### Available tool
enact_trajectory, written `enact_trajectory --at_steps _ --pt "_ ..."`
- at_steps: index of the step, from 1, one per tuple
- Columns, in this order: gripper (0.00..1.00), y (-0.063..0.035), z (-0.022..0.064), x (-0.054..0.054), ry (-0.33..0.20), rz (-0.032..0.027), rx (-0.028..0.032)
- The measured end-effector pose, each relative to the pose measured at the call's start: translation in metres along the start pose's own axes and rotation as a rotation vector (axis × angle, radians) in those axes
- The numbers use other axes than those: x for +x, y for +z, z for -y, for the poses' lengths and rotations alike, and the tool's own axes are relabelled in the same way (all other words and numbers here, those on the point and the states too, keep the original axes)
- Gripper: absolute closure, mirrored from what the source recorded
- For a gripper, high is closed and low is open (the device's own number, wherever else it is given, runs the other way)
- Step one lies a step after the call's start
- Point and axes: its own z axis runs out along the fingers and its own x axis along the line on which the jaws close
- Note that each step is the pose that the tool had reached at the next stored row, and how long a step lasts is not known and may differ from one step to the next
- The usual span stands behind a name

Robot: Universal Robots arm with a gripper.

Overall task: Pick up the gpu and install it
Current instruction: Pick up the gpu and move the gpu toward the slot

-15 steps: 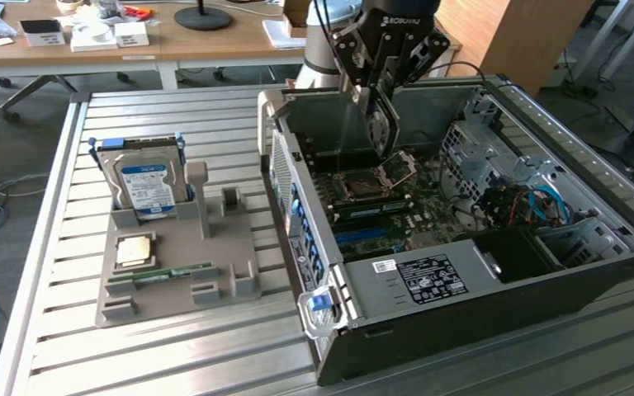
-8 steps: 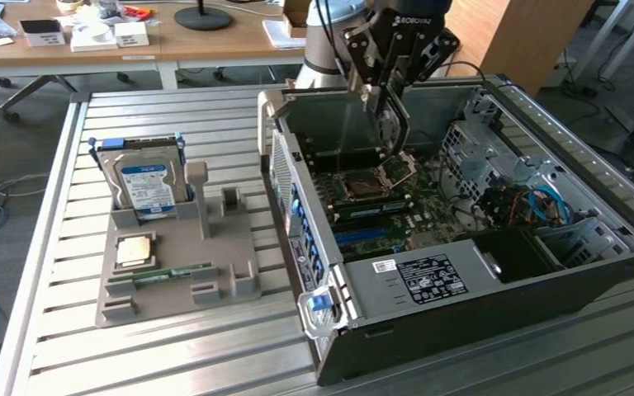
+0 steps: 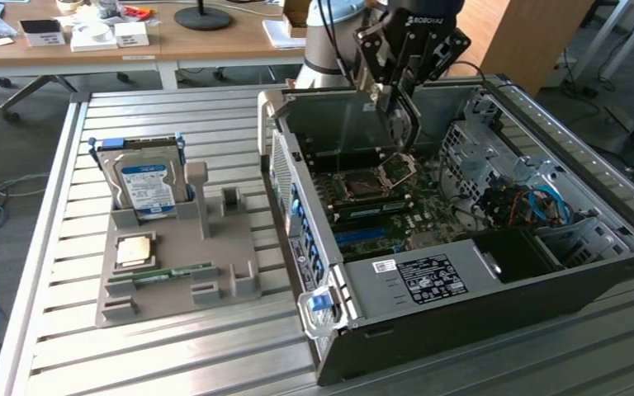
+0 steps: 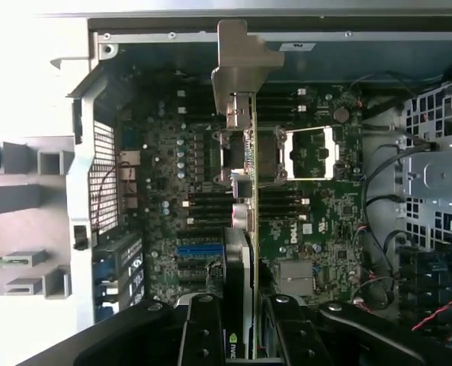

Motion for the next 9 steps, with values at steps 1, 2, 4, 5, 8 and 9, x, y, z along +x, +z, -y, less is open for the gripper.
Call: enact_trajectory --at_steps 1,2,4,5,8,9 --pt "0.73 0.0000 -0.0002 -0.002 0.000 0.0000 0.0000" --pt "0.73 0.0001 -0.0004 -0.004 0.000 0.0000 -0.0001" --pt "0.73 0.0002 -0.0007 -0.008 0.000 0.0000 -0.0001" --pt "0.73 0.0003 -0.0009 -0.010 0.000 0.0000 -0.0002" --pt "0.73 0.0005 -0.0015 -0.016 0.000 0.0000 -0.0003" --pt "0.73 0.0005 -0.0017 -0.018 0.000 0.0000 -0.0003"
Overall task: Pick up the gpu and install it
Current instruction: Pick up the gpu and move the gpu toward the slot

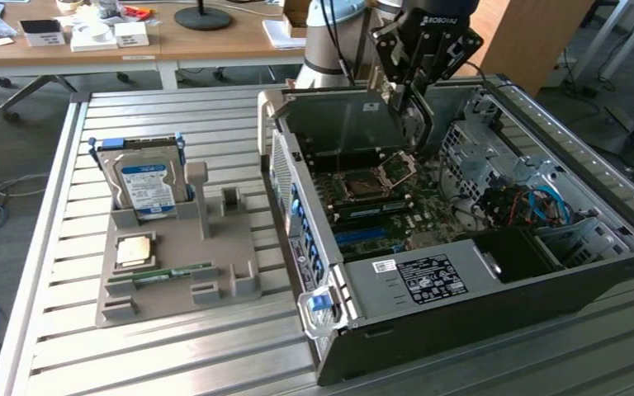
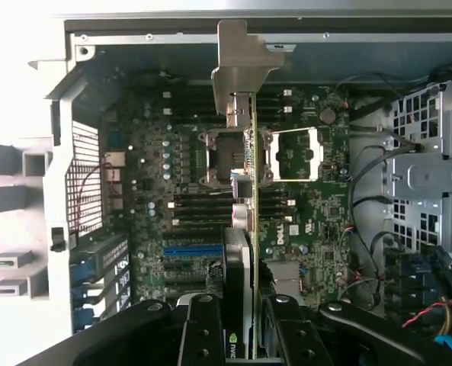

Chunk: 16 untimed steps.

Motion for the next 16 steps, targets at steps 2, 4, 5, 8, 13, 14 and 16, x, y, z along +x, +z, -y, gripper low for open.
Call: enact_trajectory --at_steps 2,4,5,8,13,14,16 --pt "0.73 0.0001 -0.0004 -0.004 0.000 0.0000 0.0000" --pt "0.73 0.0002 -0.0008 -0.007 0.000 0.0000 0.0000" --pt "0.73 0.0003 -0.0010 -0.009 0.000 0.0000 0.0001" --pt "0.73 0.0004 -0.0016 -0.015 0.000 0.0000 0.0002" --pt "0.73 0.0007 -0.0025 -0.025 0.000 0.0000 0.0001" --pt "0.73 0.0008 -0.0026 -0.027 0.000 0.0000 0.0001" --pt "0.73 0.0010 -0.0030 -0.030 0.000 0.0000 0.0000"
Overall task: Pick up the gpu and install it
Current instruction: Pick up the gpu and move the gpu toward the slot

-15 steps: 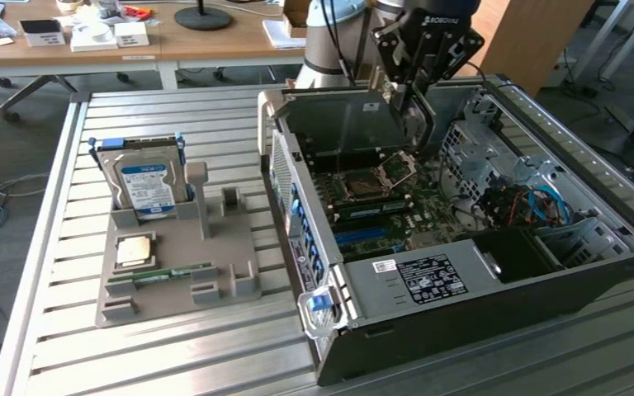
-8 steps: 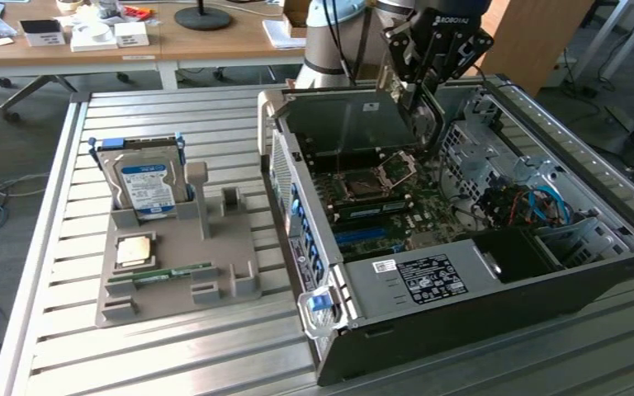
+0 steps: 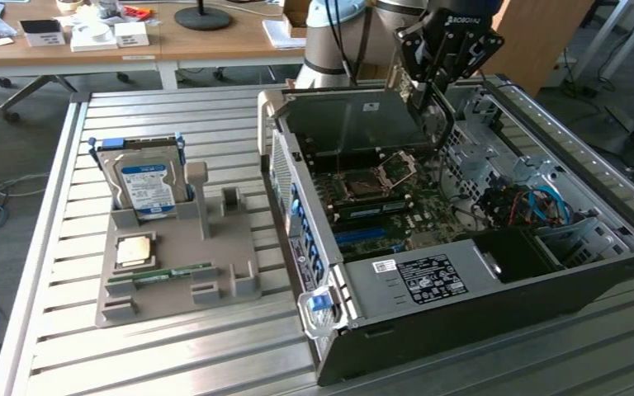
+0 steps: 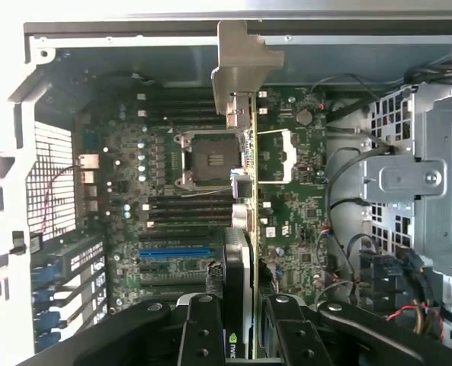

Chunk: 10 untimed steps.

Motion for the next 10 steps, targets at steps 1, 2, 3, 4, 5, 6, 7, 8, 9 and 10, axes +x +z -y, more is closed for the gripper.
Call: enact_trajectory --at_steps 1,2,3,4,5,6,7,8,9,10 --pt "0.73 0.0000 -0.0002 -0.0016 0.000 0.0000 0.0001" --pt "0.73 0.0000 -0.0002 -0.0026 0.000 0.0001 0.0001" --pt "0.73 0.0000 -0.0002 -0.0027 0.000 0.0000 0.0001" --pt "0.73 0.0000 -0.0002 -0.0027 0.000 -0.0001 0.0001" --pt "0.73 0.0001 -0.0002 -0.0027 0.000 0.0000 0.0001" --pt "0.73 0.0000 -0.0002 -0.0027 0.000 0.0000 0.0001" --pt "0.73 0.0000 -0.0002 -0.0027 0.000 0.0000 0.0001" --pt "0.73 0.0000 -0.0002 -0.0027 0.000 0.0000 0.0001" --pt "0.73 0.0000 -0.0002 -0.0029 0.000 0.0000 0.0001" --pt "0.73 0.0001 -0.0003 -0.0033 0.000 0.0000 0.0000"
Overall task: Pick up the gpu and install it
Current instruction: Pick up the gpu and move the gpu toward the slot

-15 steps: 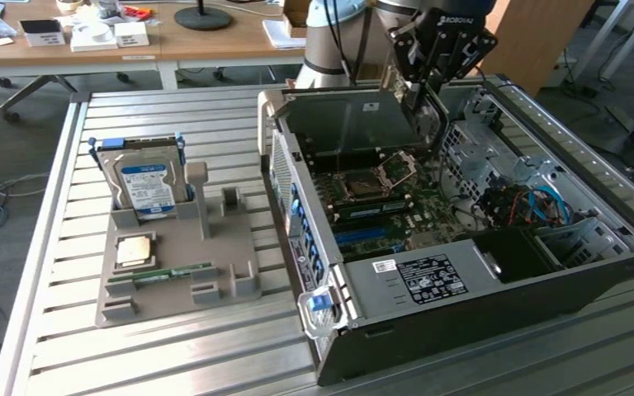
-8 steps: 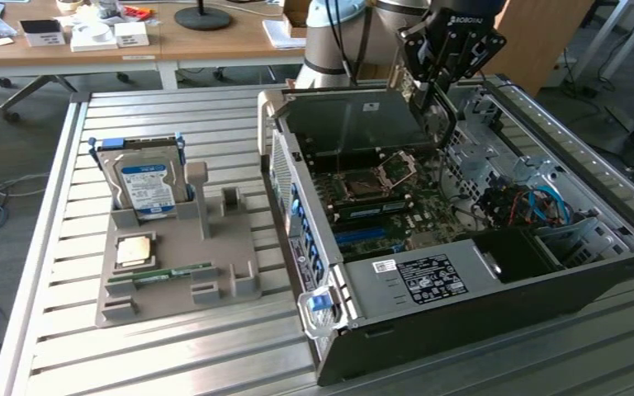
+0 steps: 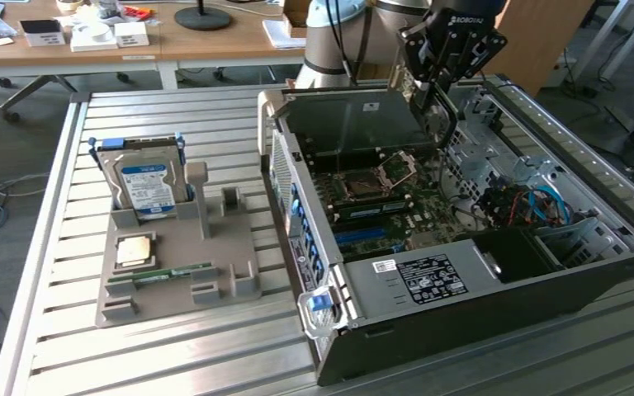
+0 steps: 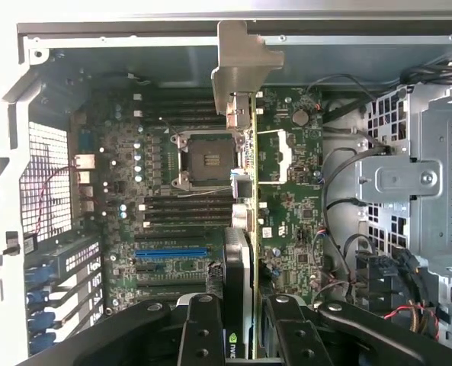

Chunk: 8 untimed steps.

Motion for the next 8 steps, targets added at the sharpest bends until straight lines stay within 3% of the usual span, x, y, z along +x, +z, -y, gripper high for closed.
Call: enact_trajectory --at_steps 8 --pt "0.73 0.0003 -0.0005 -0.0093 0.000 0.0000 0.0000"
